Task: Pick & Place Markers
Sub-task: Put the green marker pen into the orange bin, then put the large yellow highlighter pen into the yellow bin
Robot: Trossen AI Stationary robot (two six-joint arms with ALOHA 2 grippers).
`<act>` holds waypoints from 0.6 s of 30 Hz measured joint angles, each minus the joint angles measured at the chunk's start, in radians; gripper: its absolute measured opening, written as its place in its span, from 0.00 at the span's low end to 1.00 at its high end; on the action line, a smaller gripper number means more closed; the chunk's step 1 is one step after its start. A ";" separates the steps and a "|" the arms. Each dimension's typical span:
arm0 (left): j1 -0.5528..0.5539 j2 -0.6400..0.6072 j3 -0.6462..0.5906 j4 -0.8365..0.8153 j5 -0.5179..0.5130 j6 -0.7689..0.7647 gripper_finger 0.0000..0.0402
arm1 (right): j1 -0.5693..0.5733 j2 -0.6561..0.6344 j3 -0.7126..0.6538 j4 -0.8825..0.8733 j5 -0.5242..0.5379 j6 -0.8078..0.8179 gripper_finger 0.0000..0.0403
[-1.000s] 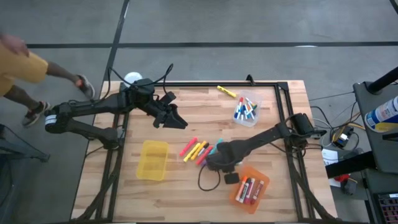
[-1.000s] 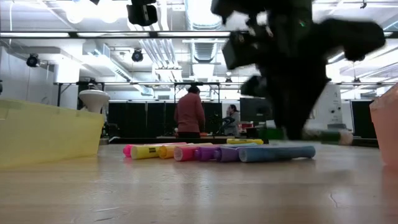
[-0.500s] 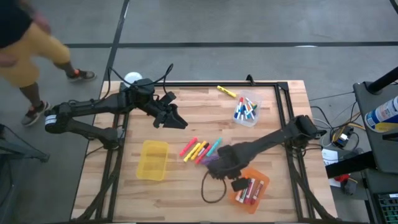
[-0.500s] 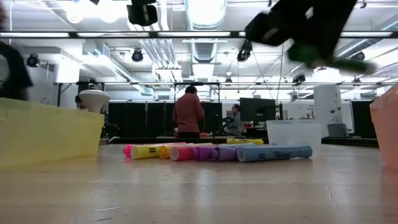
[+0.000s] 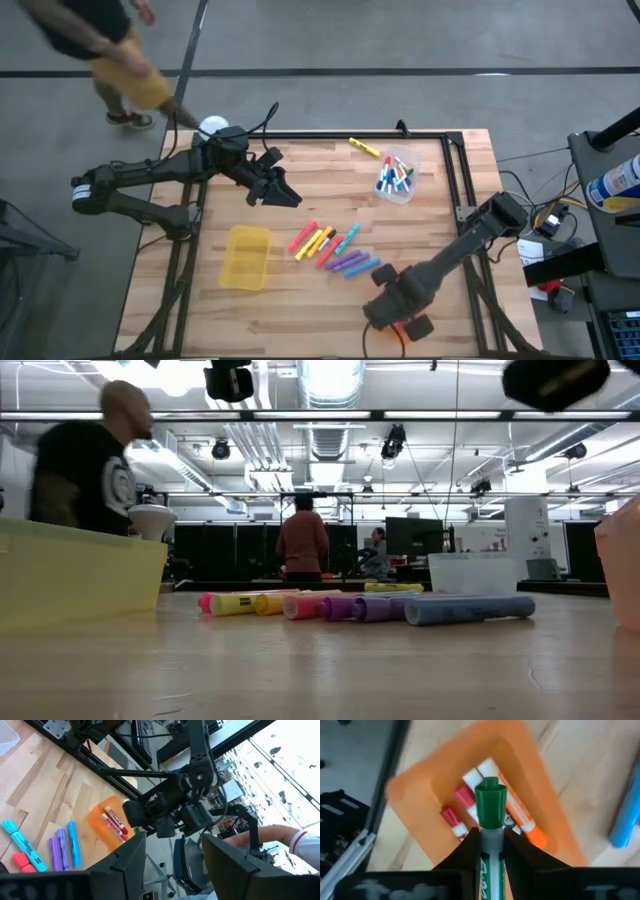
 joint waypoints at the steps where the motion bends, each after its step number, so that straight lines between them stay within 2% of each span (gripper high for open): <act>1: 0.000 0.000 0.000 0.000 0.000 0.000 0.47 | 0.003 0.001 -0.016 0.000 0.000 0.013 0.15; 9: 0.000 0.000 0.000 -0.001 0.000 0.000 0.47 | 0.007 0.001 -0.106 0.036 0.001 0.113 0.26; 18: 0.000 0.000 0.000 -0.001 0.000 0.001 0.47 | 0.003 -0.026 -0.080 0.002 0.002 0.160 0.37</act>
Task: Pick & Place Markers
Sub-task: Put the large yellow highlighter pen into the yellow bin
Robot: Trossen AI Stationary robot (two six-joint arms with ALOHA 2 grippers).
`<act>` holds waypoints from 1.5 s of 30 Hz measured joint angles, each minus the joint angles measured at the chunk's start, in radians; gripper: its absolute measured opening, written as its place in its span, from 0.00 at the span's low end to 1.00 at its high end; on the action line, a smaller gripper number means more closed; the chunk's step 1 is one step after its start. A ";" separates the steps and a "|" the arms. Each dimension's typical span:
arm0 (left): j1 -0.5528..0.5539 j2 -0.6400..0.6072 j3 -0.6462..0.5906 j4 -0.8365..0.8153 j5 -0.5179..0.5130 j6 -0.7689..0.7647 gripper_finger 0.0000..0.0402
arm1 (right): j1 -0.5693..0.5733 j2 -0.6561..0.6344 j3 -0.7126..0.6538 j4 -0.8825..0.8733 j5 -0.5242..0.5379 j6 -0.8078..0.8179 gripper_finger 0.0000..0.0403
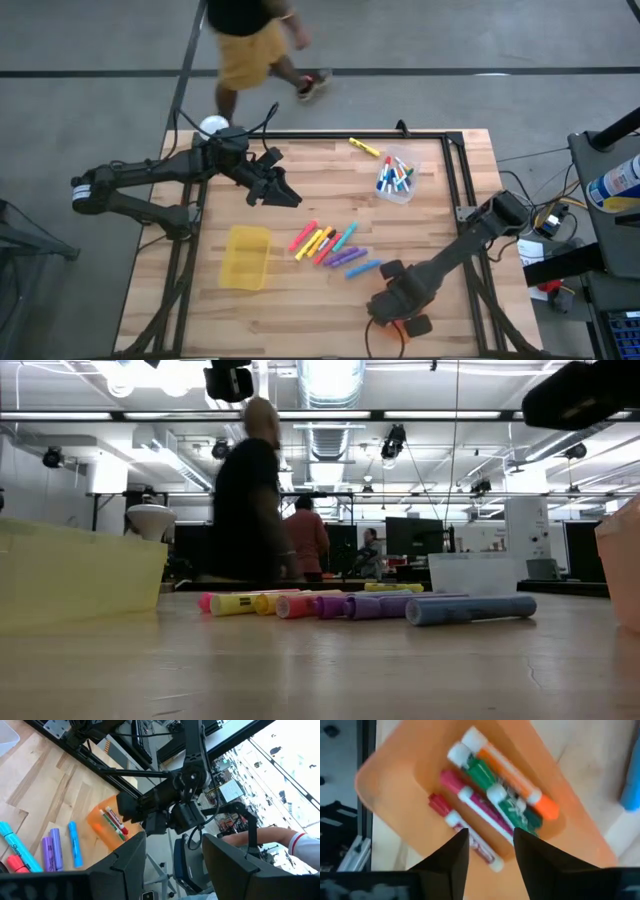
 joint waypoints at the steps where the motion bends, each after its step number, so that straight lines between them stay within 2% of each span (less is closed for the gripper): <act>1: 0.000 0.000 0.000 0.000 0.000 0.000 0.47 | -0.006 -0.013 0.000 -0.017 0.011 0.006 0.38; 4: 0.000 0.000 0.000 0.000 0.000 0.007 0.47 | -0.032 -0.064 0.000 -0.059 0.098 0.060 0.39; 9: 0.000 0.001 0.000 0.000 -0.016 0.021 0.47 | -0.097 -0.159 -0.001 -0.122 0.323 0.192 0.37; 15: 0.000 0.002 0.000 0.000 -0.027 0.019 0.47 | -0.230 -0.287 -0.001 -0.106 0.540 0.376 0.34; 19: 0.000 0.002 0.000 0.000 -0.031 0.012 0.47 | -0.325 -0.362 -0.001 -0.049 0.630 0.398 0.33; 26: 0.000 0.001 0.002 0.001 -0.031 -0.018 0.47 | -0.550 -0.424 -0.001 0.132 0.619 0.262 0.33; 31: 0.001 0.001 0.002 0.051 -0.031 -0.046 0.47 | -0.744 -0.409 -0.001 0.243 0.501 0.219 0.33; 36: 0.005 -0.007 0.007 0.102 -0.030 -0.048 0.47 | -0.924 -0.374 -0.001 0.272 0.451 0.125 0.33; 39: 0.013 -0.014 0.014 0.115 -0.029 -0.049 0.47 | -1.034 -0.332 -0.001 0.284 0.337 0.046 0.34; 45: 0.024 -0.033 0.021 0.117 -0.030 -0.049 0.47 | -1.206 -0.209 -0.001 0.284 0.224 -0.100 0.38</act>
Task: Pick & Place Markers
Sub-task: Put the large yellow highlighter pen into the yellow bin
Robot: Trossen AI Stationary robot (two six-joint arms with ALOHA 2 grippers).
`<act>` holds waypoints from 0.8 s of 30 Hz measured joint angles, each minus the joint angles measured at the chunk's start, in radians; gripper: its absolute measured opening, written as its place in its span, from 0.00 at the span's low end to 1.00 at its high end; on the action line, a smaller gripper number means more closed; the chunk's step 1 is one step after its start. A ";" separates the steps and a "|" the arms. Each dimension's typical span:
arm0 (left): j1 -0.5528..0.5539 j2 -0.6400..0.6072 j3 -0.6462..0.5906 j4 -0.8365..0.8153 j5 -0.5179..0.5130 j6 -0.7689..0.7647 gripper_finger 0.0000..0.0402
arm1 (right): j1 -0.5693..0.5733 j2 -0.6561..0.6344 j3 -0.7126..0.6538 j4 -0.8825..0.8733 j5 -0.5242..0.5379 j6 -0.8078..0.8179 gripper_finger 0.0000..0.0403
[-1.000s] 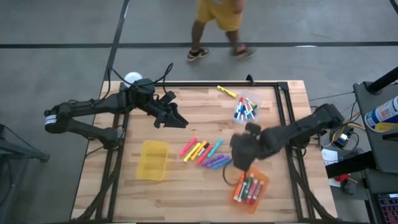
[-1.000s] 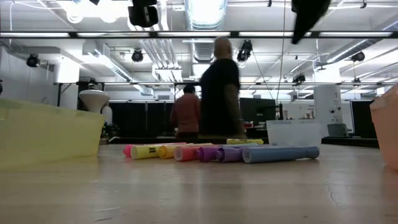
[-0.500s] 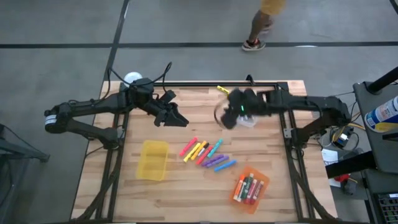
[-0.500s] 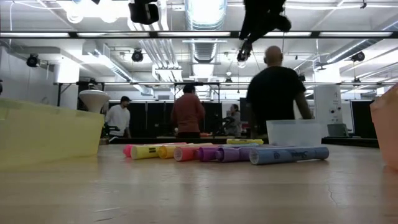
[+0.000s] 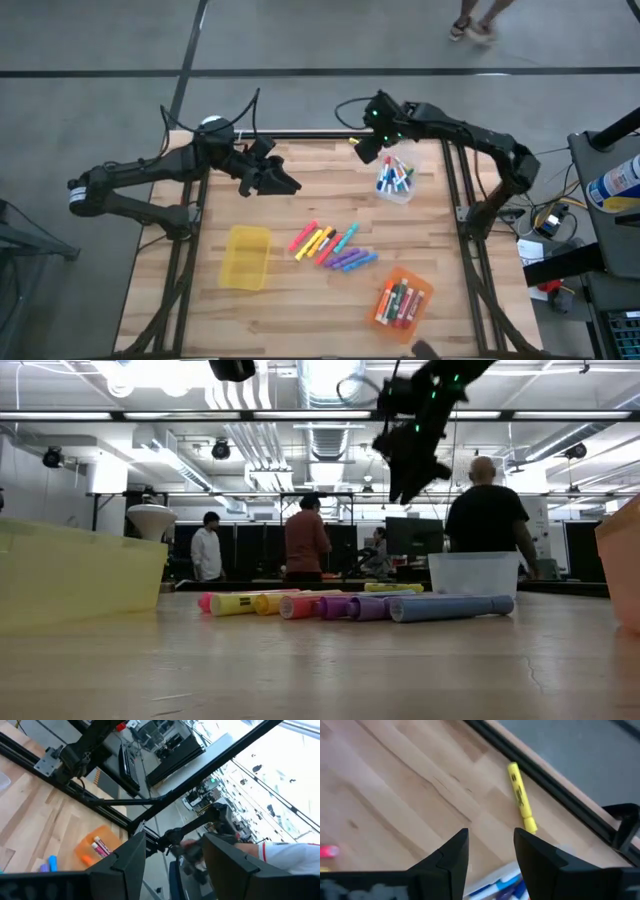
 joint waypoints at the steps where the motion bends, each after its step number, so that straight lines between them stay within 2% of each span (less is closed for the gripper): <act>1: 0.003 -0.003 0.000 0.000 0.002 0.000 0.47 | -0.024 0.022 0.000 0.002 -0.015 -0.028 0.39; 6: 0.009 -0.012 0.000 0.002 0.000 -0.010 0.47 | -0.122 0.137 0.020 0.006 -0.079 -0.116 0.40; 11: 0.010 -0.012 0.000 0.008 -0.001 -0.041 0.47 | -0.174 0.259 0.101 -0.017 -0.131 -0.154 0.40; 24: 0.024 -0.012 -0.001 0.044 -0.016 -0.119 0.47 | -0.192 0.615 0.502 -0.298 -0.147 -0.253 0.40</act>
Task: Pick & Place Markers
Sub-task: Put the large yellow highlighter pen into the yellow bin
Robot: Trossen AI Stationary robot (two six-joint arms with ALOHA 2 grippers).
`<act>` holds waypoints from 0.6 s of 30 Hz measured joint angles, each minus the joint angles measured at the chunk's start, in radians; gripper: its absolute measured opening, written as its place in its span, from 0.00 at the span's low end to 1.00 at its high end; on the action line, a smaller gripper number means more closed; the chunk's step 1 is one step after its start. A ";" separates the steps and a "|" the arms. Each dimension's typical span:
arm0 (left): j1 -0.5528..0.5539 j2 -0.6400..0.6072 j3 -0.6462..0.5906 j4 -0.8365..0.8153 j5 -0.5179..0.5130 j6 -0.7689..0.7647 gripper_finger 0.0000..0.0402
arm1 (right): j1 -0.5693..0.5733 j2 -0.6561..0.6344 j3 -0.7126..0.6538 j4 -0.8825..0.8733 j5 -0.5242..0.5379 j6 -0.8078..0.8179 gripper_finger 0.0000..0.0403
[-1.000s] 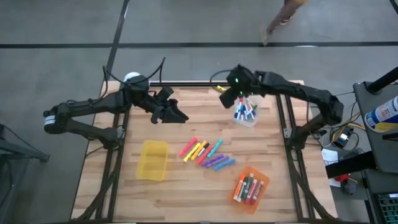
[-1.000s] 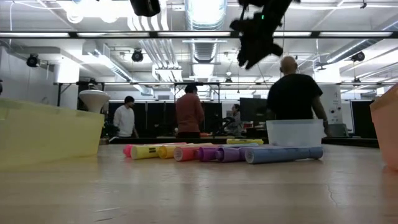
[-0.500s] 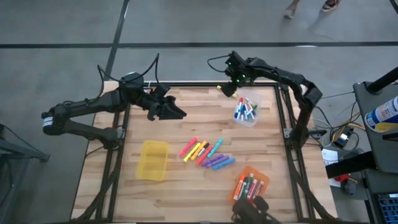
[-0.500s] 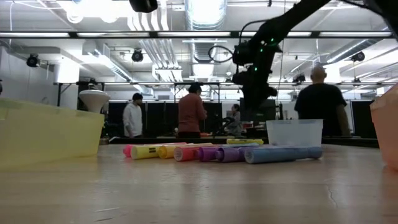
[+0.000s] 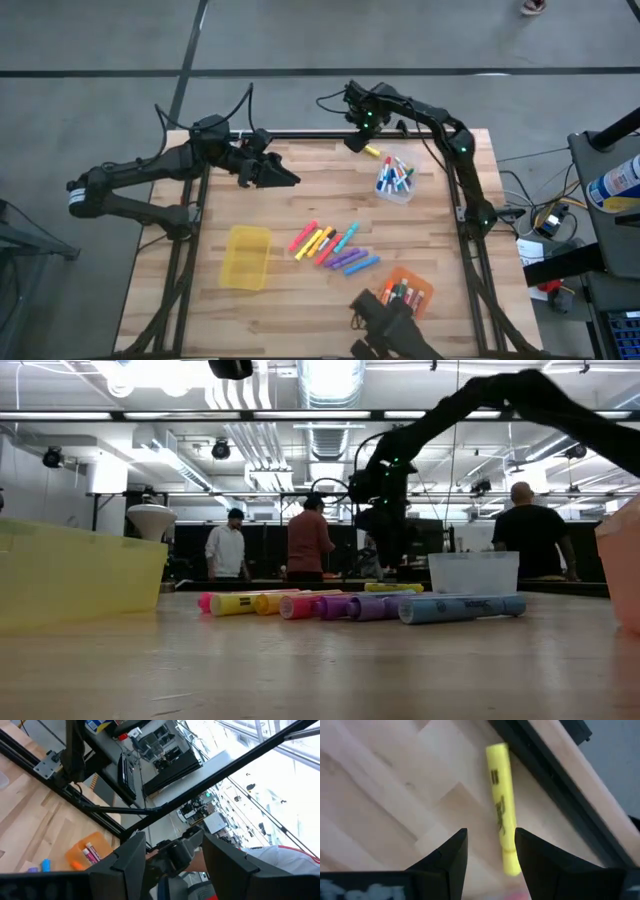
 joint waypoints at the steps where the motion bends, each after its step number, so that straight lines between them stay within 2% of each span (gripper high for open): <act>1: 0.000 0.000 0.000 0.000 0.000 -0.001 0.47 | -0.001 0.027 0.033 -0.018 0.006 0.000 0.40; 6: 0.000 0.000 0.000 0.004 -0.004 -0.001 0.47 | -0.013 0.144 0.197 -0.134 0.031 0.004 0.40; 11: 0.000 0.000 0.000 0.028 -0.011 -0.002 0.47 | -0.034 0.236 0.306 -0.234 0.033 0.003 0.40; 18: 0.000 0.000 0.000 0.050 -0.013 -0.012 0.47 | -0.036 0.281 0.327 -0.267 0.026 0.003 0.40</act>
